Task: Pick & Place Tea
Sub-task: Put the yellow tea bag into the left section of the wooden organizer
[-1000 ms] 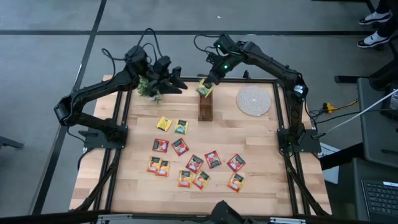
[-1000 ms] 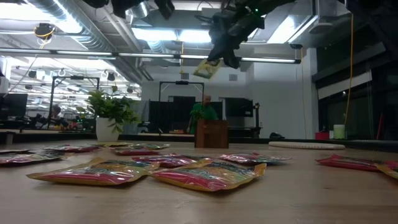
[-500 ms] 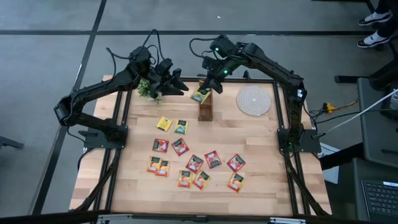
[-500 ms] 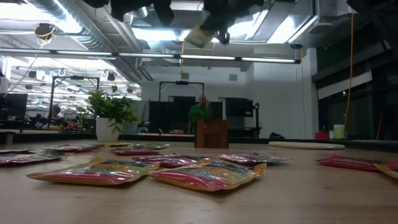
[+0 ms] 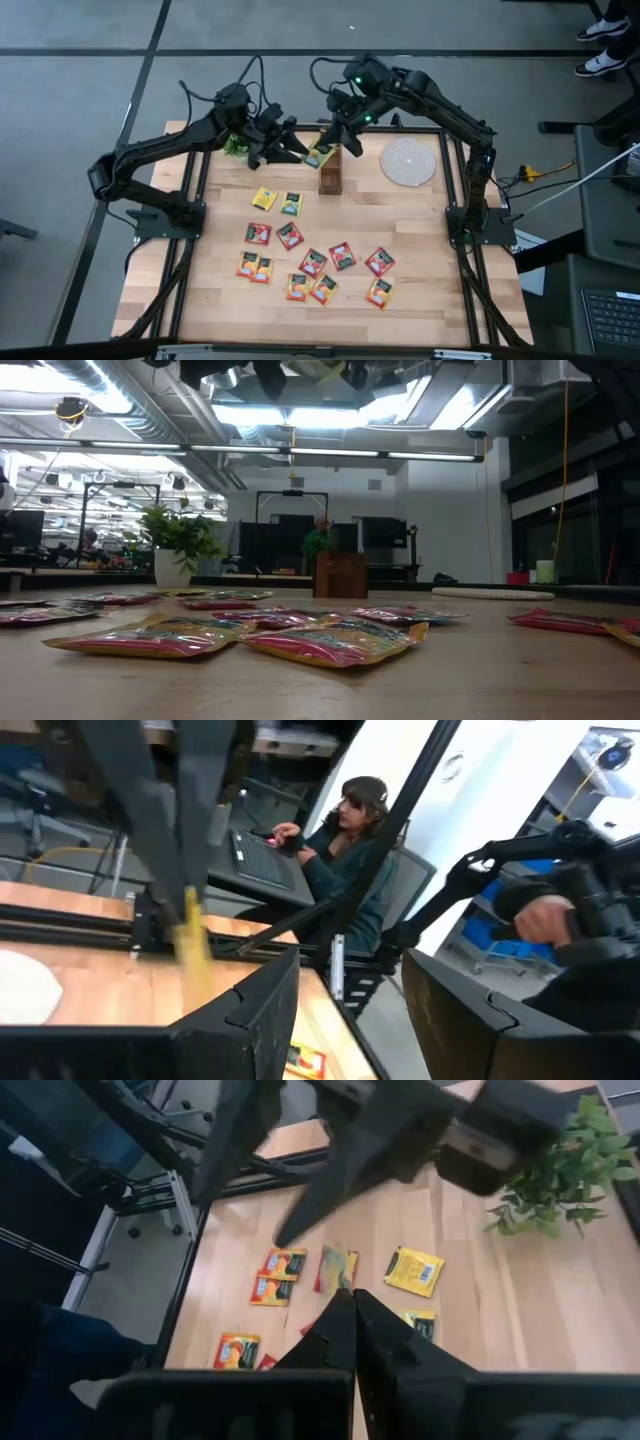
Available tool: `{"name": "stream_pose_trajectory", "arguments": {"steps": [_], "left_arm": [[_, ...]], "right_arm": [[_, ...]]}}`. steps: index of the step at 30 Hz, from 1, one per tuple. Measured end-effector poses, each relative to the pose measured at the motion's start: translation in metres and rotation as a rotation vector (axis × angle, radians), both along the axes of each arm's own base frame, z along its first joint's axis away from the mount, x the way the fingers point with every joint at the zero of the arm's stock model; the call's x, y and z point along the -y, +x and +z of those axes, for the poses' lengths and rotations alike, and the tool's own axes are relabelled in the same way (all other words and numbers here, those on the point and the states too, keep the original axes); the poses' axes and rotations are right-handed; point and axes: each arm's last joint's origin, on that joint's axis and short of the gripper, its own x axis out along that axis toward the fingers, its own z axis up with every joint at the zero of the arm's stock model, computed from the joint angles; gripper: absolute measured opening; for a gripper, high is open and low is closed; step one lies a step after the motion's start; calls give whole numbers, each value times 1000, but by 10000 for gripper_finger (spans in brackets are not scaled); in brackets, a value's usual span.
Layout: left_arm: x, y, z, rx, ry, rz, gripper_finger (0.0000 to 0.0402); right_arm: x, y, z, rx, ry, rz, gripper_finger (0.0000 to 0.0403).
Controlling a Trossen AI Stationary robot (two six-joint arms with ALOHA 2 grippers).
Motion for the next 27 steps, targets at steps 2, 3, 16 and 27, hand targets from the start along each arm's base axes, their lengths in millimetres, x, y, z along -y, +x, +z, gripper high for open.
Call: {"name": "stream_pose_trajectory", "arguments": {"steps": [2,3,16,27], "left_arm": [[1,3,-4,-26,-11,4,175],[2,4,-6,-39,-18,2,175],[2,4,-9,-78,-46,3,175],[2,2,-17,-158,-35,106,175]], "right_arm": [[-3,1,0,1,-1,8,0],[-5,2,0,0,-1,12,0],[-17,1,-6,-92,-20,-2,0],[-27,2,-8,-123,-10,19,0]]}}
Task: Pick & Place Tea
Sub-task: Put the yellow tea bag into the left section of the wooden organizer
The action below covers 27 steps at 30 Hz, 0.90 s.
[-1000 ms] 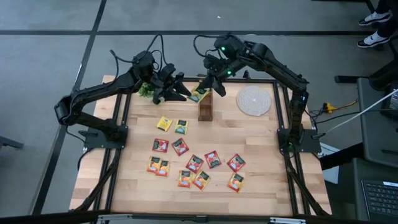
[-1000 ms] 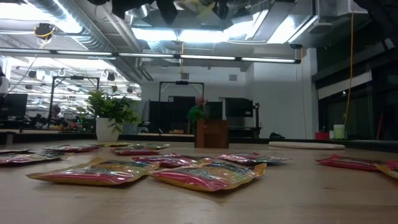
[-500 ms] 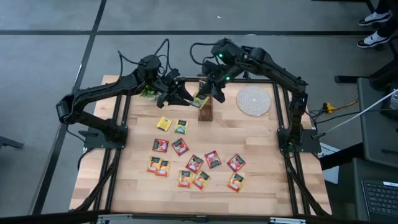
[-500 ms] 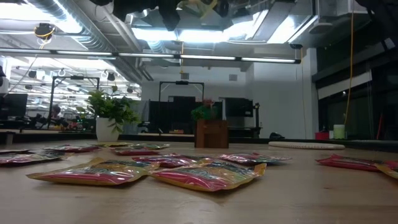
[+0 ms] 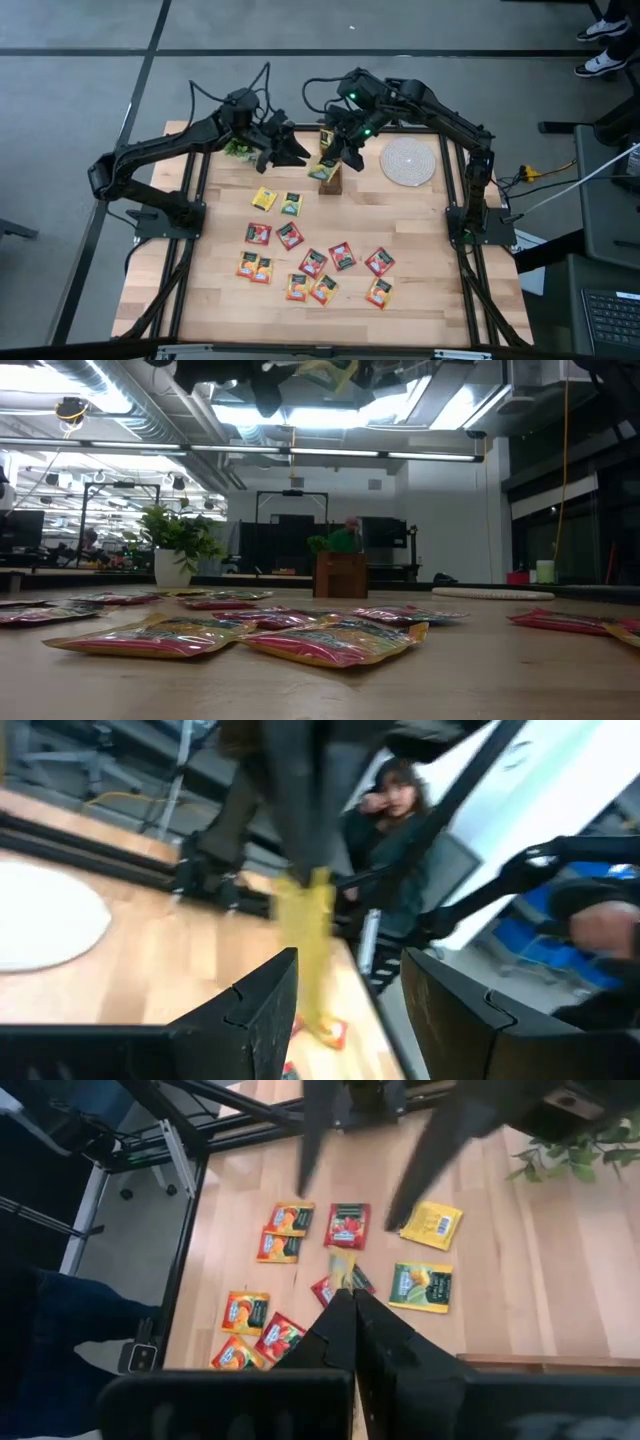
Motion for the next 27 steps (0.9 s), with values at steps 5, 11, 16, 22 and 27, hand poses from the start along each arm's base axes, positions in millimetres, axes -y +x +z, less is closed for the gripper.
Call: {"name": "stream_pose_trajectory", "arguments": {"steps": [5,11,16,22,27], "left_arm": [[12,6,-5,-31,49,-1,175],[21,10,-5,-33,56,-14,175],[20,10,-5,-33,70,2,175],[21,11,-10,-72,119,72,175],[22,11,-10,-79,122,77,175]], "right_arm": [[-3,1,1,9,-3,9,0],[-2,2,0,-2,-38,-24,0],[-2,2,0,-2,-38,-25,0],[-1,3,1,2,-21,-46,0],[-1,3,2,13,-25,-48,0]]}}
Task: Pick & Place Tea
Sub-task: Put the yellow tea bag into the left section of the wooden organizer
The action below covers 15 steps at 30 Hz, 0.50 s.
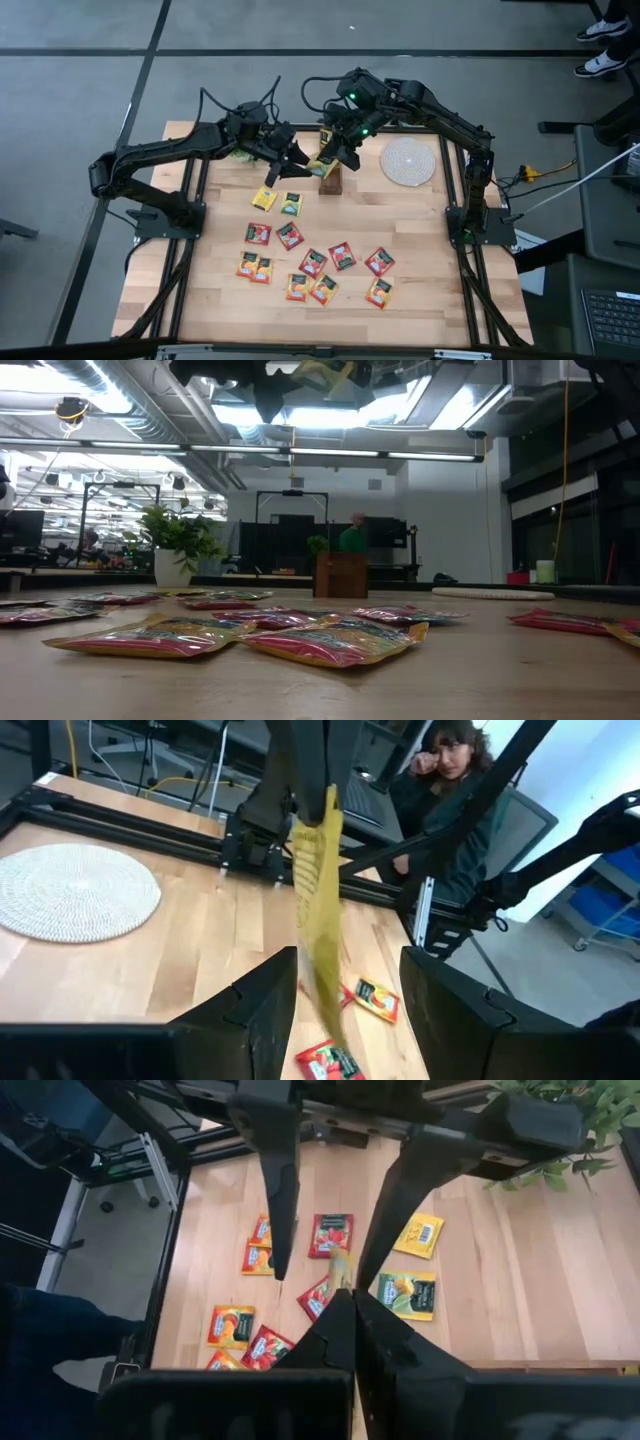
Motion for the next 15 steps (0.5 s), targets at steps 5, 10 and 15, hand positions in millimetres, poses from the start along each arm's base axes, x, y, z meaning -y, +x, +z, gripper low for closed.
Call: {"name": "stream_pose_trajectory", "arguments": {"steps": [5,10,15], "left_arm": [[0,0,0,1,7,1,168],[1,0,-1,5,36,-9,96],[0,0,-1,1,63,-1,12]], "right_arm": [[0,0,0,0,1,-1,0],[0,0,0,-2,4,-3,0],[0,0,0,2,-5,6,1]]}}
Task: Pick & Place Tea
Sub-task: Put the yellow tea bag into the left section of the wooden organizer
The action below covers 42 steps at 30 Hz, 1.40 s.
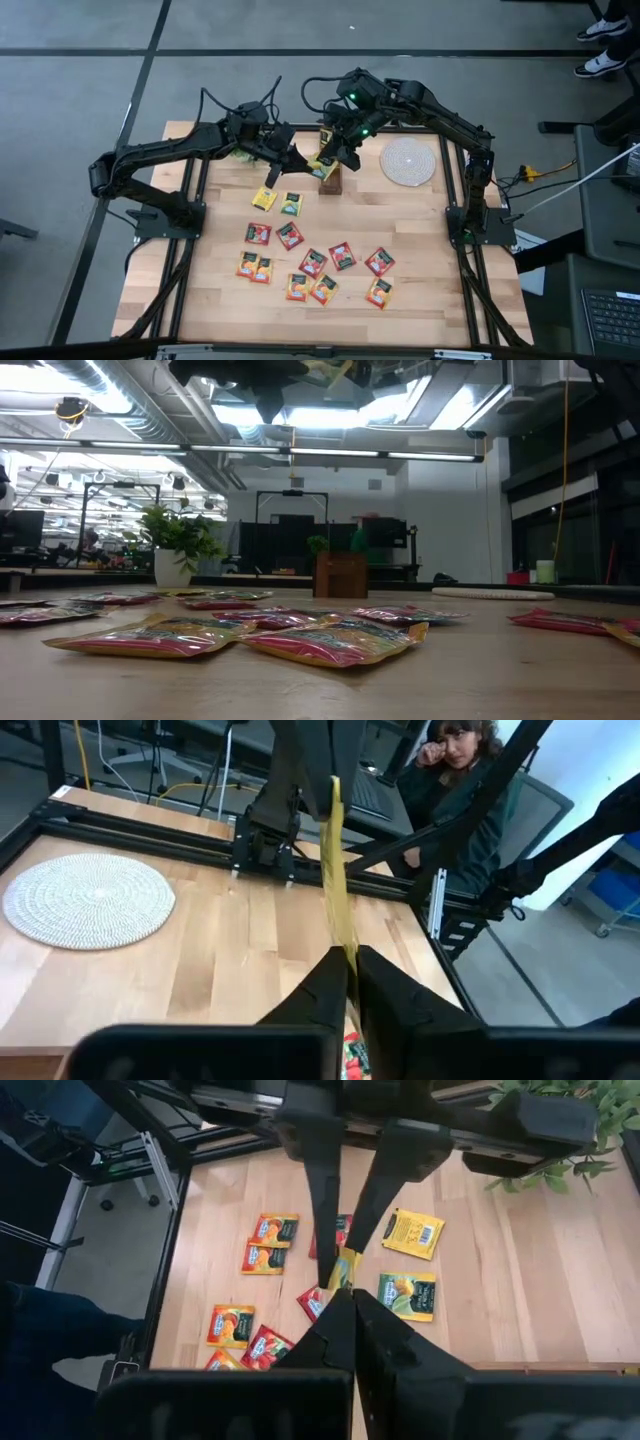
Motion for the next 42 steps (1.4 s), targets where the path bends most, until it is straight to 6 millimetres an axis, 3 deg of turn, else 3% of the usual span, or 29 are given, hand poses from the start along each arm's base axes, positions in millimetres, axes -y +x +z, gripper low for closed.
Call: {"name": "stream_pose_trajectory", "arguments": {"steps": [8,16,22,28,34,42], "left_arm": [[-4,-3,0,-3,-35,-31,6],[-23,-14,7,25,-231,-94,5],[-33,-21,25,84,-414,-195,5],[-37,-26,41,109,-522,-266,6],[-37,-27,44,80,-611,-259,6],[-36,-27,45,59,-652,-271,7]], "right_arm": [[-1,-3,3,26,-26,51,32],[-11,-36,39,151,-131,70,60],[-26,-52,57,224,-338,105,75],[-48,-44,61,241,-627,131,105],[-63,-36,63,202,-916,86,164],[-81,-36,64,167,-1143,198,221]]}}
